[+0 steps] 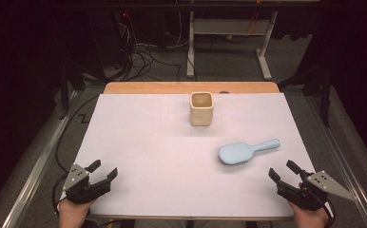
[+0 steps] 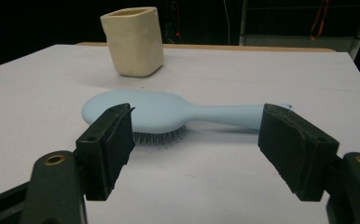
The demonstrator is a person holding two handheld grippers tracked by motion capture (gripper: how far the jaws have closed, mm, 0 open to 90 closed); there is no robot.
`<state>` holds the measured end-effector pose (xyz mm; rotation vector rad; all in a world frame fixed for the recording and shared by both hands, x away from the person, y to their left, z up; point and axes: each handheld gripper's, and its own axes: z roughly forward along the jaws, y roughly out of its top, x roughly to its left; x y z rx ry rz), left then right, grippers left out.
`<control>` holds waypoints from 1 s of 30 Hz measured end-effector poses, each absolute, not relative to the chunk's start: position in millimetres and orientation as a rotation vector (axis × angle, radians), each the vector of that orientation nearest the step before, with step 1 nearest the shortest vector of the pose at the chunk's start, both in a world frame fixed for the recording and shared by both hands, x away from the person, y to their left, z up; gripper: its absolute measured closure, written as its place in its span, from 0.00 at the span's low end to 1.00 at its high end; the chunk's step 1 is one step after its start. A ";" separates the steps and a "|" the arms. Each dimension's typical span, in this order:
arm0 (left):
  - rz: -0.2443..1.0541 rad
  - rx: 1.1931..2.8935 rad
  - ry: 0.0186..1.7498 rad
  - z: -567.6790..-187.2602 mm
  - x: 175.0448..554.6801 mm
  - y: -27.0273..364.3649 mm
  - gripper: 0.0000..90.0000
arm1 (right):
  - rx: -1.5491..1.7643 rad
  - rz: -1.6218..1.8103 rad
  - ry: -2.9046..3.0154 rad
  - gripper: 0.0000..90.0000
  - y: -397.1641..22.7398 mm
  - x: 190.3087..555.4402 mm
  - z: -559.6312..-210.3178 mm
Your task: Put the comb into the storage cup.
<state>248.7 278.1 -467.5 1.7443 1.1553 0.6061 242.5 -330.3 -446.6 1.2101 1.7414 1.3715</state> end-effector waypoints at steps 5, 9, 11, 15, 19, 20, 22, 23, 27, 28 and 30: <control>0.605 1.744 1.159 -467.5 249.3 278.5 0.31 | 1.210 1.371 1.750 0.31 -326.8 248.8 -446.6; 0.607 1.742 1.159 -467.4 248.8 279.1 0.31 | 1.204 1.379 1.752 0.31 -324.3 253.7 -445.4; 0.607 1.741 1.159 -467.4 248.7 279.3 0.31 | 1.215 1.403 1.745 0.30 -324.1 255.7 -445.3; 0.606 1.740 1.160 -467.4 248.7 279.2 0.31 | 1.219 1.417 1.737 0.30 -322.7 258.7 -443.9; 0.606 1.741 1.162 -467.5 248.8 279.0 0.31 | 1.211 1.438 1.723 0.29 -321.0 262.9 -441.3; 0.607 1.740 1.163 -467.5 248.5 279.0 0.31 | 1.210 1.441 1.722 0.29 -320.4 264.3 -440.8; 0.608 1.737 1.165 -467.5 248.4 279.0 0.31 | 1.209 1.444 1.724 0.29 -319.6 265.7 -440.3; 0.606 1.735 1.168 -467.6 248.4 279.0 0.31 | 1.205 1.448 1.724 0.29 -318.8 267.3 -439.9; 0.606 1.734 1.168 -467.6 248.2 278.7 0.31 | 1.196 1.464 1.729 0.29 -315.1 272.7 -437.0; 0.607 1.732 1.170 -467.8 248.1 278.5 0.31 | 1.195 1.475 1.726 0.29 -314.0 274.0 -436.1; 0.607 1.731 1.171 -467.9 248.0 278.5 0.31 | 1.194 1.484 1.730 0.29 -312.0 276.2 -434.3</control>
